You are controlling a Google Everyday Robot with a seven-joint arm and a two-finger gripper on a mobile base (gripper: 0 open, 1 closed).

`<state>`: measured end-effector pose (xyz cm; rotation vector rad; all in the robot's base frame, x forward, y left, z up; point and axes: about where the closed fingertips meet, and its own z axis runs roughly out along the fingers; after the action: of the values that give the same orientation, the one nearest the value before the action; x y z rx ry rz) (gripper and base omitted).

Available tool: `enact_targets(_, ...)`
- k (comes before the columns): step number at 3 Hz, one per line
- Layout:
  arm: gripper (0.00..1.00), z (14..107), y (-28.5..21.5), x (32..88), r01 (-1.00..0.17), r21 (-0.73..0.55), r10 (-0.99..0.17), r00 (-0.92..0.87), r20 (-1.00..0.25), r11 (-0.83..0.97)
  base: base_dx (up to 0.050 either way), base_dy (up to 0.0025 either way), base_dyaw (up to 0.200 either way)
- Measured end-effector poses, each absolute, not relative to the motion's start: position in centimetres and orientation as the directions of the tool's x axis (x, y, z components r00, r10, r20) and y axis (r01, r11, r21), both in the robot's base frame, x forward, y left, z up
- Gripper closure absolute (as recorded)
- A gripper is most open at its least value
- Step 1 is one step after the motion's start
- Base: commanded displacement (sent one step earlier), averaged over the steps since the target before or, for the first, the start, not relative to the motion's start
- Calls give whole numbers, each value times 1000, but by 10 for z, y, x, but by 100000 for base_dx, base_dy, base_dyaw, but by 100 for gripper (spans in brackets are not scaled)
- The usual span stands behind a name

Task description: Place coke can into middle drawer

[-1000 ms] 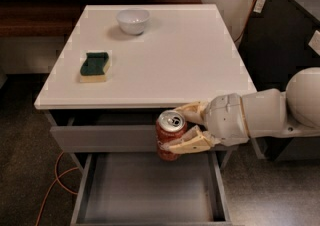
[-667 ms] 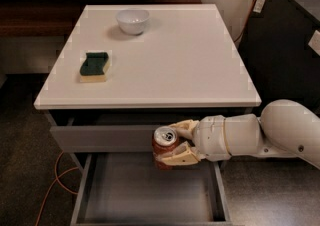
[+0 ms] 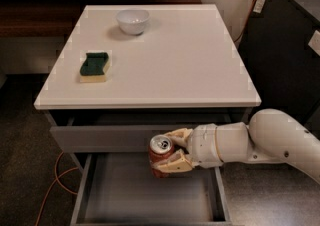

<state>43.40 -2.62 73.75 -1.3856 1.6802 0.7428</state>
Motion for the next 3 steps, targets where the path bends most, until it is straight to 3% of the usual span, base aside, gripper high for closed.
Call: enact_targets(3,100,622,4,435,-955,-33,-505,-127,-854,295,0,0,0)
